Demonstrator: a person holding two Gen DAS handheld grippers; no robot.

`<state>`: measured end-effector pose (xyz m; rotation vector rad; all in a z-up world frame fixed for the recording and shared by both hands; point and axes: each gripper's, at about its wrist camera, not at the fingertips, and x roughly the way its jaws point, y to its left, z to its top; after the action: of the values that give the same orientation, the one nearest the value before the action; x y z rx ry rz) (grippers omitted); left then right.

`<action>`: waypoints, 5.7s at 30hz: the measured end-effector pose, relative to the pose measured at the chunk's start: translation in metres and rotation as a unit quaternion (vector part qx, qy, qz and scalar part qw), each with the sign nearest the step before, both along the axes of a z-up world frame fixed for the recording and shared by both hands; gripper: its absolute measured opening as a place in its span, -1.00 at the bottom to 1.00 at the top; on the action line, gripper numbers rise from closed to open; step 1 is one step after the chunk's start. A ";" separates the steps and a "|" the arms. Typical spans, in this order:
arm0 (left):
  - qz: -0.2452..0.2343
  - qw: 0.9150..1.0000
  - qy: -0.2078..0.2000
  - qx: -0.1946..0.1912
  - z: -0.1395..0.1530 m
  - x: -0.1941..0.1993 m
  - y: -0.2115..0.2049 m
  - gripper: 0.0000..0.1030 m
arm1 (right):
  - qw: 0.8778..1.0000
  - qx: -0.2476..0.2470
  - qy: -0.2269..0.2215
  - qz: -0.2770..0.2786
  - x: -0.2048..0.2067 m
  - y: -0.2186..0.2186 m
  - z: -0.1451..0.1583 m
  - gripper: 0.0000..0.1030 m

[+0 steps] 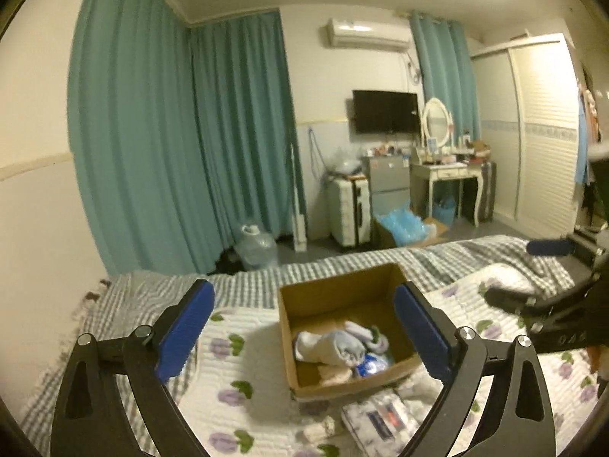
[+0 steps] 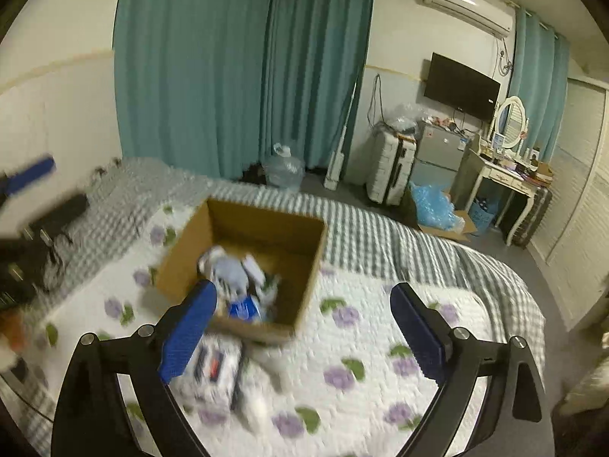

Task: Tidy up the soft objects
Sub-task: 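Grasp the floral Tissue Paper pack with the left tool while the right tool grasps the white plastic bag, then carry the tissue pack and plastic bag into the box and open both tools, then grasp the cream cloth bundle with the left tool while the right tool grasps a white plastic piece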

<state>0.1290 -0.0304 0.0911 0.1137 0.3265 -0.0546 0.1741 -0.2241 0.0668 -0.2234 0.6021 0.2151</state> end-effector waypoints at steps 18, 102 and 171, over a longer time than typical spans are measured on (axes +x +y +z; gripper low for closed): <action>0.005 0.991 0.131 -0.021 -0.127 -0.026 -0.038 0.89 | 0.990 -0.062 0.111 0.056 -0.011 0.010 -0.171 0.81; 0.009 0.989 0.147 0.030 -0.080 0.143 -0.023 0.62 | 0.997 0.070 0.034 0.012 0.160 0.058 -0.056 -0.43; 0.010 0.973 0.221 -0.066 -0.219 0.059 0.023 0.89 | 0.983 0.095 0.145 -0.063 0.081 0.017 -0.220 0.77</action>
<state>0.1884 -0.0074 -0.1278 -0.0359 0.7675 -0.0816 0.2552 -0.2069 -0.1537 0.0325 0.8777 0.1821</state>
